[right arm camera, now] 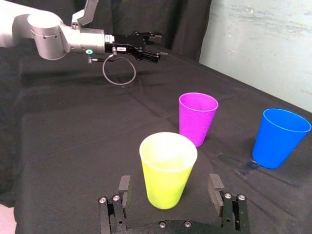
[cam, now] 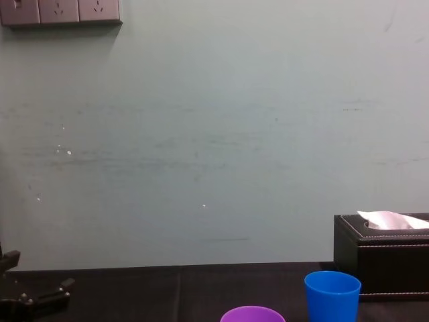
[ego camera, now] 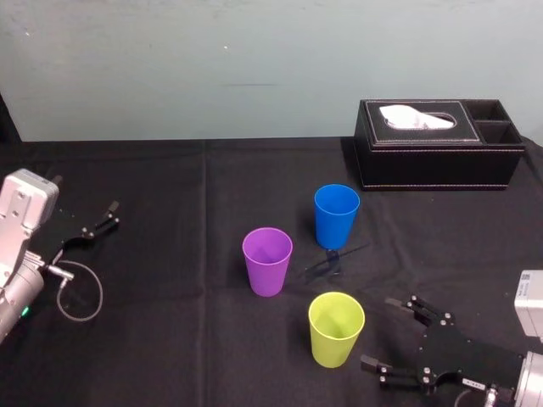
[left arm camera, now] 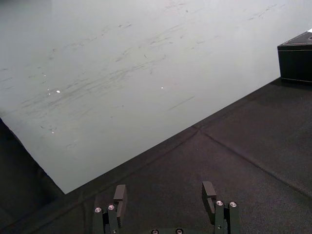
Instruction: Stack the three plastic cups sequentially using one hand.
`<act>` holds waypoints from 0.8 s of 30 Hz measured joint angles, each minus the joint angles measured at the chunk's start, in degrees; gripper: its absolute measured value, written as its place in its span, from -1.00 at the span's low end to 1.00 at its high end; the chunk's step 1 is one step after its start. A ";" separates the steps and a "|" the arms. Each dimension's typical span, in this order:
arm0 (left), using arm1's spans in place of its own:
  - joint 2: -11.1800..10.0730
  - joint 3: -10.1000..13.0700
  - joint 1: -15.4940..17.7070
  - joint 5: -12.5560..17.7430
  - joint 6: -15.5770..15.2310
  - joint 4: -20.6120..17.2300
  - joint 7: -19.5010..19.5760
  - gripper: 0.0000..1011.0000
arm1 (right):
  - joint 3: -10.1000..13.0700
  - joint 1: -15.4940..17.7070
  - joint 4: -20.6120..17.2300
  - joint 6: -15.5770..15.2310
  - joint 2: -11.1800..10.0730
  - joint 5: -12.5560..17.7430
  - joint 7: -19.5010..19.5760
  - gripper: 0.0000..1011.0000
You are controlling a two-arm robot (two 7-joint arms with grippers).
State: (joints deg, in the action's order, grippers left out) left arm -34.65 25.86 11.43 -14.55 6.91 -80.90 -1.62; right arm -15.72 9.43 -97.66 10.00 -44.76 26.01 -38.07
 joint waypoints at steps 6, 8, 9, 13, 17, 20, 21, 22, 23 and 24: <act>0.00 0.00 0.00 0.00 0.00 0.00 0.00 1.00 | -0.46 -0.45 0.21 -0.32 0.37 0.01 -0.18 0.98; 0.00 0.00 0.00 0.00 0.00 0.00 0.00 1.00 | -0.58 -0.57 0.29 -0.39 0.47 0.01 -0.19 0.98; 0.00 0.00 0.00 0.00 0.00 0.00 0.00 1.00 | -0.70 -0.67 0.38 -0.44 0.57 0.02 -0.21 0.98; 0.00 0.00 0.00 0.00 0.00 0.00 0.00 1.00 | -0.94 -0.95 0.54 -0.61 0.76 0.07 -0.26 0.98; 0.00 0.00 0.00 0.00 0.00 0.00 0.00 1.00 | -1.43 -1.56 0.77 -1.03 1.05 0.24 -0.42 0.98; 0.00 0.00 0.00 0.00 0.00 0.00 0.00 1.00 | -1.69 -1.87 0.86 -1.19 1.21 0.28 -0.51 0.98; 0.00 0.00 0.00 0.00 0.00 0.00 0.00 1.00 | -1.87 -2.08 0.92 -1.28 1.31 0.28 -0.52 0.98; 0.00 0.00 0.00 0.00 0.00 0.00 0.00 1.00 | -1.96 -2.20 0.97 -1.34 1.38 0.29 -0.52 0.98; 0.00 0.00 0.00 0.00 0.00 0.00 0.00 1.00 | -2.06 -2.31 1.00 -1.40 1.45 0.29 -0.52 0.98; 0.00 0.00 0.00 0.00 0.00 0.00 0.00 1.00 | -2.24 -2.54 1.08 -1.53 1.56 0.29 -0.52 0.98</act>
State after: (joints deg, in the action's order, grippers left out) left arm -34.64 25.86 11.43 -14.55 6.91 -80.90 -1.62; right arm -17.96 6.89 -96.58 8.47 -43.20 26.30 -38.59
